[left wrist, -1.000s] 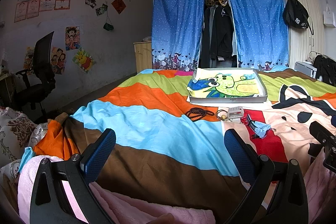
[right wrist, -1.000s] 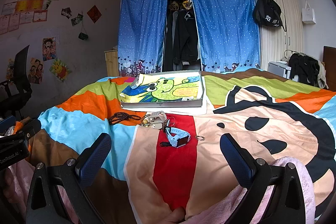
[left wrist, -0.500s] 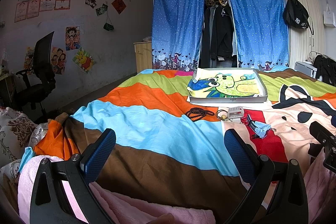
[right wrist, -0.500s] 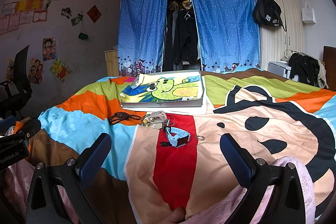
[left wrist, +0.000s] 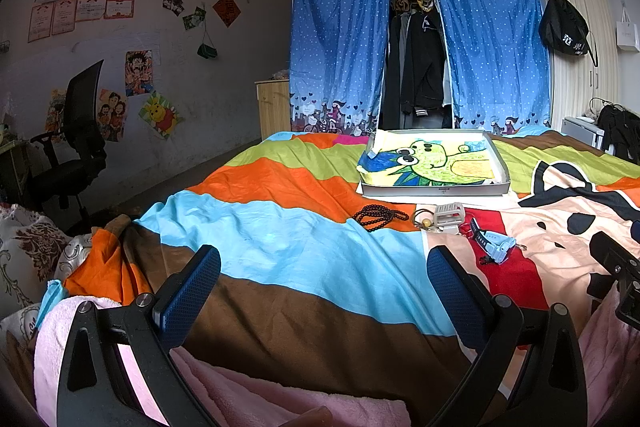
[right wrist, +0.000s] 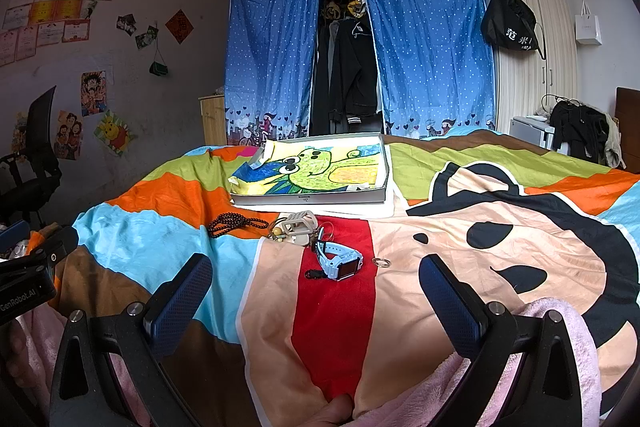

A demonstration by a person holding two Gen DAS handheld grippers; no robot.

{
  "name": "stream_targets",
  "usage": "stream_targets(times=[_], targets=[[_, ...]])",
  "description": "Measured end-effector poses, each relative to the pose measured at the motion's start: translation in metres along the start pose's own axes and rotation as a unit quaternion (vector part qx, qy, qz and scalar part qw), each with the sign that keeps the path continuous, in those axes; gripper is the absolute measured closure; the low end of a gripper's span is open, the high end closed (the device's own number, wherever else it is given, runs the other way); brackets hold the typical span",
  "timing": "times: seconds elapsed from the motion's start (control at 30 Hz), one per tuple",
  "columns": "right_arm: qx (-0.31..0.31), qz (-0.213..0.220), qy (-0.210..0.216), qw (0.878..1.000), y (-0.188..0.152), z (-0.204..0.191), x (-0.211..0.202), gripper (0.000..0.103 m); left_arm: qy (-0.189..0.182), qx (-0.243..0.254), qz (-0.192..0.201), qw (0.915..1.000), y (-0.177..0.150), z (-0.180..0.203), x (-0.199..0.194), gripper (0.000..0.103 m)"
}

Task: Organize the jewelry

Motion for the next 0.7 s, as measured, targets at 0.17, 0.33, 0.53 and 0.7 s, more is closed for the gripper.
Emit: stream_targets(times=[0.17,0.33,0.53,0.7], targets=[[0.0,0.0,0.0,1.0,-0.0003,-0.0001,0.0004,0.0,0.0,0.0,0.0,1.0,0.0,0.0005,0.0001,0.002],[0.0,0.0,0.0,1.0,-0.0004,-0.0001,0.0006,0.0,0.0,0.0,0.0,1.0,0.0002,0.0012,0.0004,0.002],[0.0,0.0,0.0,1.0,-0.0005,0.0,0.0001,0.0,0.0,0.0,0.001,1.0,0.0001,-0.0006,-0.0001,0.002],[0.0,-0.001,0.0,1.0,-0.0005,-0.0001,-0.0001,0.0,0.0,0.0,0.0,1.0,0.0001,-0.0004,-0.0002,0.002]])
Point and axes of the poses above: each gripper's, at about its wrist camera, not at the fingertips, and x roughly the way its jaws point, z to its right, y to its top, the point moved 2 cm from there along x, roughly the way its jaws point, and after that the axes turned 6 degrees about -x, right-handed, at the moved point
